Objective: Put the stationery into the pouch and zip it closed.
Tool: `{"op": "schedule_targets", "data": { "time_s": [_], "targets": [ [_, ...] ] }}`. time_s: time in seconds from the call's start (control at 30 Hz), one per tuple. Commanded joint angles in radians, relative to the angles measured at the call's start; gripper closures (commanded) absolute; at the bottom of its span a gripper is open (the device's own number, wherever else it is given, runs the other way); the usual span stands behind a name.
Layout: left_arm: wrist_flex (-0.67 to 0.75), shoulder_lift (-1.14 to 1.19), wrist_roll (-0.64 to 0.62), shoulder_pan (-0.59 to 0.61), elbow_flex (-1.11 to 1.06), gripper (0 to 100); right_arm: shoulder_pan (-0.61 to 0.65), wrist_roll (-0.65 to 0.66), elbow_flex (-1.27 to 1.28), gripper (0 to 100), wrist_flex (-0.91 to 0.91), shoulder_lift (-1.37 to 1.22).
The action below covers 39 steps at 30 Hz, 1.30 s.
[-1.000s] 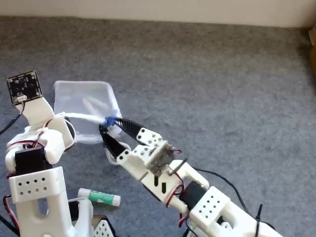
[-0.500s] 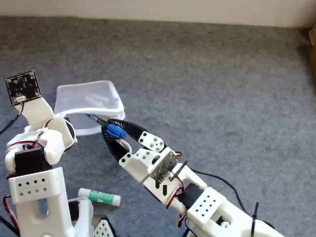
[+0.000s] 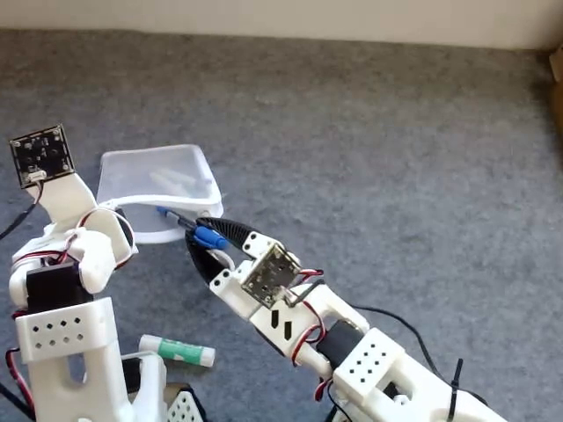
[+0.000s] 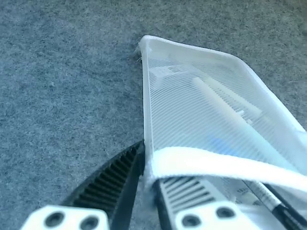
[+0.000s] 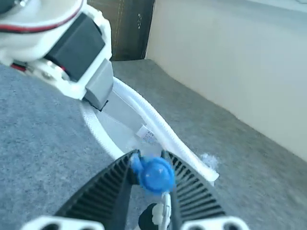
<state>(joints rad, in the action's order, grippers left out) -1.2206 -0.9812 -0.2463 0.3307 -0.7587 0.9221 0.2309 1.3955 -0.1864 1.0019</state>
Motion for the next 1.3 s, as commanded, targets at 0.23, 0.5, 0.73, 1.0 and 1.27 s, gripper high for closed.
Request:
{"op": "schedule_targets", "data": {
  "time_s": [0.23, 0.5, 0.73, 1.0, 1.27],
  "targets": [
    [0.009, -0.008, 0.005, -0.015, -0.01, 99, 0.016, 0.009, -0.056, 80.3, 0.01, 0.008],
    [0.009, -0.008, 0.005, -0.015, -0.01, 99, 0.016, 0.009, -0.053, 80.3, 0.01, 0.015],
    [0.009, -0.008, 0.005, -0.015, -0.01, 99, 0.015, 0.009, -0.054, 88.8, 0.01, 0.016],
    [0.009, -0.008, 0.005, -0.013, -0.01, 99, 0.039, 0.009, -0.058, 99.3, 0.01, 0.016],
    [0.009, -0.008, 0.005, -0.013, -0.01, 99, 0.071, 0.009, -0.133, 99.3, 0.001, -0.15]
  ]
}}
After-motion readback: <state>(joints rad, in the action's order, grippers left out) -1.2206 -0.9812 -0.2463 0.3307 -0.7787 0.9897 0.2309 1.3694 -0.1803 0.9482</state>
